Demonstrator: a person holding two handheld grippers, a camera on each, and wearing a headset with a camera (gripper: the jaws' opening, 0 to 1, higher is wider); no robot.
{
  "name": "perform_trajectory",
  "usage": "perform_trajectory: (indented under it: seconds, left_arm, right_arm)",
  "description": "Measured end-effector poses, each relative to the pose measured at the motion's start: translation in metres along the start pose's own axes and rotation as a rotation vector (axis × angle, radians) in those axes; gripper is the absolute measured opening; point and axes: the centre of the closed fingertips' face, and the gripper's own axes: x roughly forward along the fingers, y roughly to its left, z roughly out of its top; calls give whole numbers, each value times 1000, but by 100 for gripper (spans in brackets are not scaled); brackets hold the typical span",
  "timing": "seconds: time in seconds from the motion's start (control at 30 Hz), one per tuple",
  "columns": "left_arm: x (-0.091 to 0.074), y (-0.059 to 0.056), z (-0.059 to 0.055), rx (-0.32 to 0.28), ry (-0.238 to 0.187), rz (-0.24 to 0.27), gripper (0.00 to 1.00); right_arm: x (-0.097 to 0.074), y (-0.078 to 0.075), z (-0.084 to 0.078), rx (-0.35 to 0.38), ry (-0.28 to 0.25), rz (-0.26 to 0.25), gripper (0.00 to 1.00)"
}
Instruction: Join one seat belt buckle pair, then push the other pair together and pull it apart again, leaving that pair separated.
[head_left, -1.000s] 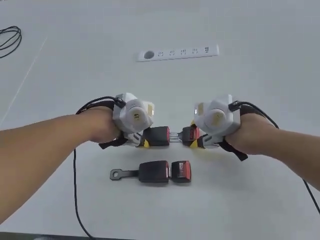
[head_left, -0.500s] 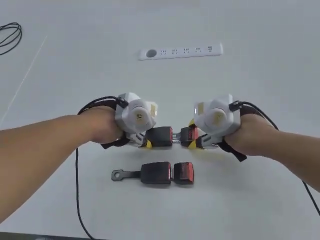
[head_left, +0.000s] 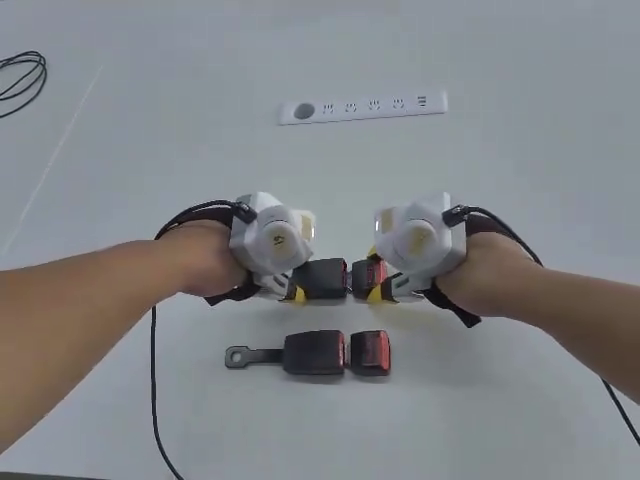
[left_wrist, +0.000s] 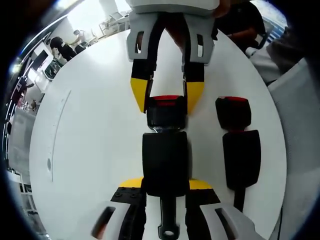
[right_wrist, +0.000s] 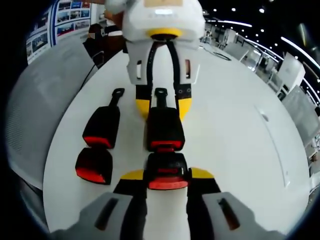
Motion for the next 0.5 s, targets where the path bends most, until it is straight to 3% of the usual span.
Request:
perform_trajectory:
  seconds: [0.5]
  left_arm:
    - [0, 0, 0, 5, 6, 3, 30]
  right_arm:
    - [-1, 0, -1, 14, 5, -4, 29]
